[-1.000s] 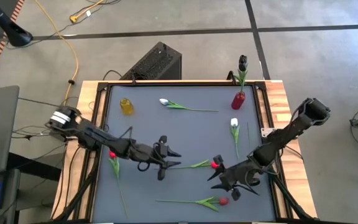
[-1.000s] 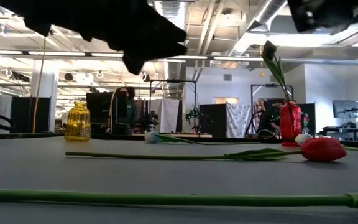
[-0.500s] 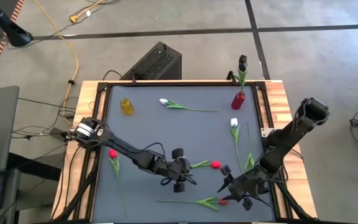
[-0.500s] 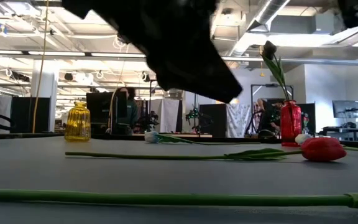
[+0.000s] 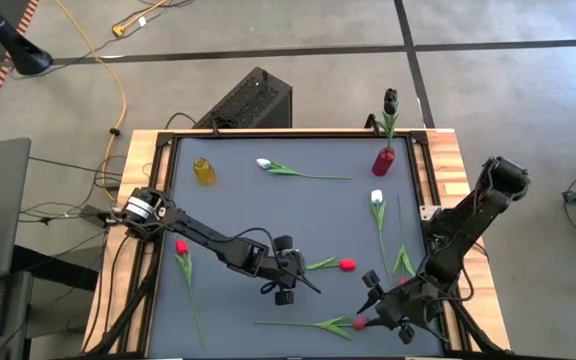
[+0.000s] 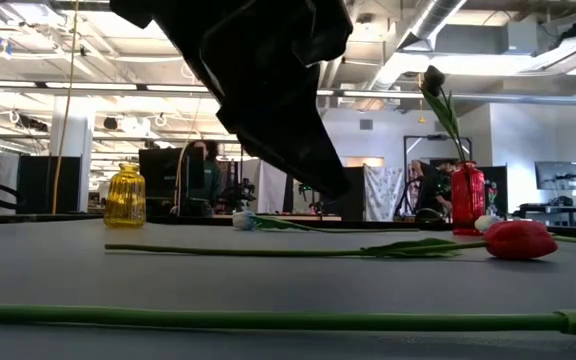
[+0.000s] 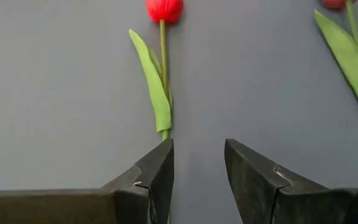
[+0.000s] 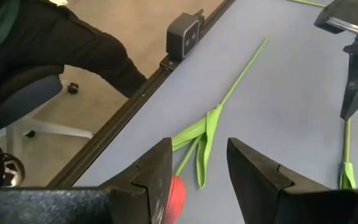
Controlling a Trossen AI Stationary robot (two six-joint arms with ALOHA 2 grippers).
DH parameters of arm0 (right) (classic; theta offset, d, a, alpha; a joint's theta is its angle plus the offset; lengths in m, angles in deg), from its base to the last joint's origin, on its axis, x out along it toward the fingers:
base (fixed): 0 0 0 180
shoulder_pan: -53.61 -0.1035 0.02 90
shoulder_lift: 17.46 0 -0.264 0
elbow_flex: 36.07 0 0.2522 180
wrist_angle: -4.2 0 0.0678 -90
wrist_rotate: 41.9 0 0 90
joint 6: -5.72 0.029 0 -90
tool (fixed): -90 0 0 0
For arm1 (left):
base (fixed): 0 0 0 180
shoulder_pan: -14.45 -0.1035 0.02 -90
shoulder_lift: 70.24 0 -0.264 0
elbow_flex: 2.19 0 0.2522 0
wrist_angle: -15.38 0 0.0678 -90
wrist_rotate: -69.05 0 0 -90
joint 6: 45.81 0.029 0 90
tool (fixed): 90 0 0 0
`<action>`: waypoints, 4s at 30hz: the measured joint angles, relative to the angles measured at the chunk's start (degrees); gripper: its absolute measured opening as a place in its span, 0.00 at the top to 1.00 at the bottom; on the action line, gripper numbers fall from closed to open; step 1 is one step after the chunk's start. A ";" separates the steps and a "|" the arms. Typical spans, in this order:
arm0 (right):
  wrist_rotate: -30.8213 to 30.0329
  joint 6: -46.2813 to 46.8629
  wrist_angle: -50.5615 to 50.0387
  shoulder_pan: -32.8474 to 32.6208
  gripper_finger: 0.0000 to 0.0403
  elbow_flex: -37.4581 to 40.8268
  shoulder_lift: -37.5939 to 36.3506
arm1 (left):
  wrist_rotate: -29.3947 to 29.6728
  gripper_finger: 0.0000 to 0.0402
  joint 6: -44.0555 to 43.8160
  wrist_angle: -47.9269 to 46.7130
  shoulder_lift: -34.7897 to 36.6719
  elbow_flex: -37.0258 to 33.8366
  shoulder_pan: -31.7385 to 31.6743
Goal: Sort flowers into vase by color
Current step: Put the top dark red tulip into the red flower vase
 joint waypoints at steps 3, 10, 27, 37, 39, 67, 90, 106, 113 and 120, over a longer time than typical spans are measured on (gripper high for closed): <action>-0.01 0.29 -0.17 0.02 0.55 0.00 0.00 | 0.12 0.68 1.35 0.53 -0.74 0.02 -0.02; -0.02 2.21 -2.72 0.02 0.55 0.00 -0.02 | 1.33 0.68 4.10 1.61 -2.73 -0.06 -0.31; -5.91 16.25 -22.19 4.46 0.67 0.00 -6.63 | -0.04 0.68 6.80 5.58 -2.82 -0.02 -1.39; -5.27 24.06 -34.55 6.21 0.68 0.00 -13.90 | -1.75 0.68 5.34 5.60 -2.82 -0.02 -1.35; -5.13 28.39 -38.11 6.19 0.68 0.00 -14.73 | -2.05 0.68 5.28 5.60 -2.82 -0.02 -1.35; 10.21 4.85 -46.42 14.36 0.47 0.00 -15.69 | -2.03 0.68 4.26 5.63 -2.82 -0.02 -1.61; 8.32 -48.57 -55.09 24.75 0.47 0.00 -15.67 | -2.03 0.68 3.74 4.95 -2.82 -0.02 -1.44; 5.20 -51.63 -65.10 25.16 0.47 4.04 -5.12 | -2.03 0.68 3.71 5.11 -2.82 -0.02 -1.36; 7.82 -50.58 -64.96 24.33 0.51 4.75 1.29 | -2.01 0.68 3.71 4.38 -2.82 -0.02 -0.68; 9.72 -48.02 -64.48 22.10 0.57 4.79 5.64 | -1.92 0.68 3.71 3.60 -2.80 -0.02 -0.73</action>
